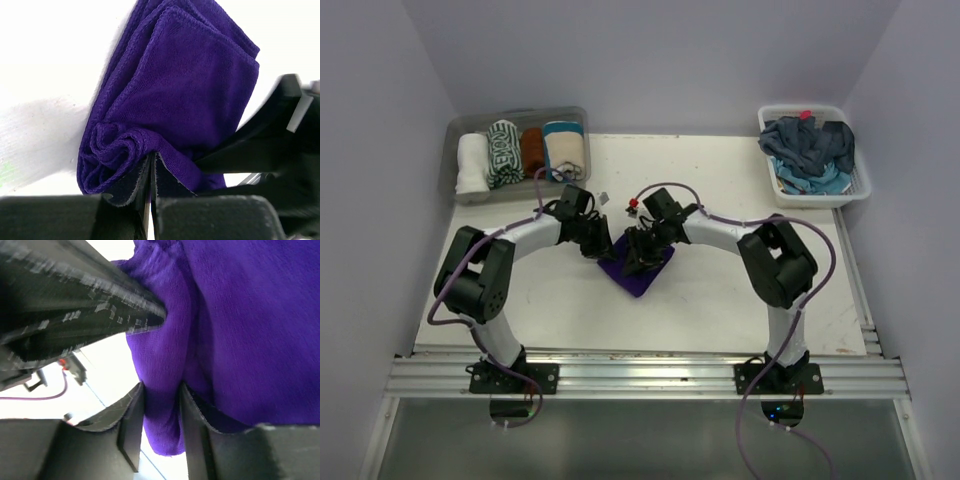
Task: Roll the towels
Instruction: Roll the towel
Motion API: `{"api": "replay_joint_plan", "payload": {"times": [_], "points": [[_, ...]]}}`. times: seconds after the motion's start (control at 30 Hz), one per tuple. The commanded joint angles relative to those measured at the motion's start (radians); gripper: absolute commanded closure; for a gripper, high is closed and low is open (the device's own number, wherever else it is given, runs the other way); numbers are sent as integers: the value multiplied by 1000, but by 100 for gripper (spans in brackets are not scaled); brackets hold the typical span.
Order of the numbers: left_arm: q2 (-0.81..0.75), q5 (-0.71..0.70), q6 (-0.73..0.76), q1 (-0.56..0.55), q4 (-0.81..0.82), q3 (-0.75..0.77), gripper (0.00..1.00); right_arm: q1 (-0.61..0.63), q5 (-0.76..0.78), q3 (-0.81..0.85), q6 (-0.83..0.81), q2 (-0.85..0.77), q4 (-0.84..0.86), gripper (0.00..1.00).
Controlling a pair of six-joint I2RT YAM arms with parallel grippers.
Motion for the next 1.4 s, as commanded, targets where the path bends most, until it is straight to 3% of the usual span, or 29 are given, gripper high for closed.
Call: {"api": "replay_joint_plan", "payload": {"times": [0.0, 0.17, 0.37, 0.47, 0.53, 0.6, 0.63, 0.67, 1.0, 1.13, 1.17, 1.37], "points": [[44, -64, 32, -1, 31, 9, 94, 1, 154, -31, -64, -132, -55, 60], [72, -75, 26, 1, 34, 3, 94, 27, 180, -77, -129, -187, -47, 58], [73, -94, 23, -1, 29, 6, 94, 91, 214, -92, -214, -212, -66, 45], [73, -104, 23, -1, 15, 15, 94, 117, 284, -89, -230, -209, -75, 47], [73, -106, 21, 1, 11, 15, 94, 122, 329, -94, -232, -207, -72, 72], [73, -107, 24, 2, 9, 14, 94, 122, 332, -94, -233, -210, -71, 86], [72, -103, 27, 2, 9, 15, 94, 122, 328, -92, -232, -212, -67, 97], [67, -103, 30, 2, 8, 14, 94, 119, 318, -92, -231, -210, -66, 100], [39, -130, 58, 18, -28, 35, 93, -10, -59, -74, -146, -52, -40, 100], [45, -143, 66, 21, -32, 35, 93, -19, -13, -72, -132, -25, -15, 98], [49, -143, 66, 22, -34, 35, 93, -19, 23, -75, -133, -40, -15, 85], [47, -120, 66, 27, -6, 12, 92, -16, 169, -101, -179, -172, -70, 68]]}}
